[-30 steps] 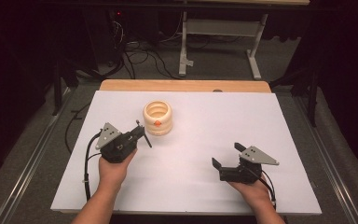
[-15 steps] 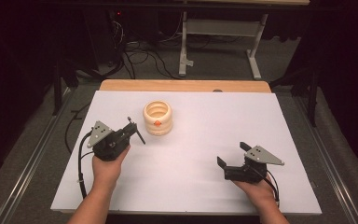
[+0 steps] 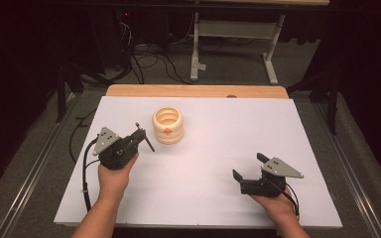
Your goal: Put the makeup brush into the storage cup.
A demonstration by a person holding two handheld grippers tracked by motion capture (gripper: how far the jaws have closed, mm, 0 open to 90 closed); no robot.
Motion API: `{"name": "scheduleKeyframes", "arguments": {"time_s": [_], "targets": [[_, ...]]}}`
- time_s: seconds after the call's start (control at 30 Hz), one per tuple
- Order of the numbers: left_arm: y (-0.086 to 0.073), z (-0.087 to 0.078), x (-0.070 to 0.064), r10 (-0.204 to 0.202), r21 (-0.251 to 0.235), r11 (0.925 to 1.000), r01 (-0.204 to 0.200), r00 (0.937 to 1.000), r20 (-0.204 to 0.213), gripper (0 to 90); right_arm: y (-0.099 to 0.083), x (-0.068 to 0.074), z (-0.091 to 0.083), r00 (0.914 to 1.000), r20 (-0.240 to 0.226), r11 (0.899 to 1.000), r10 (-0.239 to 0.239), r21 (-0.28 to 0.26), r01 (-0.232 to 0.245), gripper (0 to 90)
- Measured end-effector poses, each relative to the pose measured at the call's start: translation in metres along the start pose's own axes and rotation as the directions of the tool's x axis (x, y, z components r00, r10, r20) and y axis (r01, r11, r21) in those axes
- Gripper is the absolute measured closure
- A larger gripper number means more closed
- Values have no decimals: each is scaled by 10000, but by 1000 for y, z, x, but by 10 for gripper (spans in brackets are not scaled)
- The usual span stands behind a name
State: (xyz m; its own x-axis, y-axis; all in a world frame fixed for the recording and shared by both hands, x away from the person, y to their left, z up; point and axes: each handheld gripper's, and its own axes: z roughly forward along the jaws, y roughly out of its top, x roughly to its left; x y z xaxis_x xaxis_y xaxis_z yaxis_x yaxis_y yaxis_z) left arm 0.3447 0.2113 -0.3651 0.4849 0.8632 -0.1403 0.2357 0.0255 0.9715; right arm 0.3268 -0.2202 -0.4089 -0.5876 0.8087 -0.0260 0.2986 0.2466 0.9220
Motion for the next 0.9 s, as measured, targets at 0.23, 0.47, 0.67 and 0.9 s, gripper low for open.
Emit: {"name": "scheduleKeyframes", "arguments": {"time_s": [0.23,0.47,0.67,0.9], "targets": [[6,0,-3,-205,-93,9997,207,9997,162,828,0,2,1,10000,6,10000,-5,5,5,12],[18,-2,-6,-187,-274,9994,194,9994,284,828,0,2,2,9999,11,9999,-144,-45,144,12],[30,1,-6,-232,-334,9991,241,9993,288,828,0,2,1,9999,77,9999,-130,-35,130,12],[41,6,-4,-354,-406,9985,366,9989,306,828,1,3,0,9999,4,9999,-134,-88,134,12]]}}
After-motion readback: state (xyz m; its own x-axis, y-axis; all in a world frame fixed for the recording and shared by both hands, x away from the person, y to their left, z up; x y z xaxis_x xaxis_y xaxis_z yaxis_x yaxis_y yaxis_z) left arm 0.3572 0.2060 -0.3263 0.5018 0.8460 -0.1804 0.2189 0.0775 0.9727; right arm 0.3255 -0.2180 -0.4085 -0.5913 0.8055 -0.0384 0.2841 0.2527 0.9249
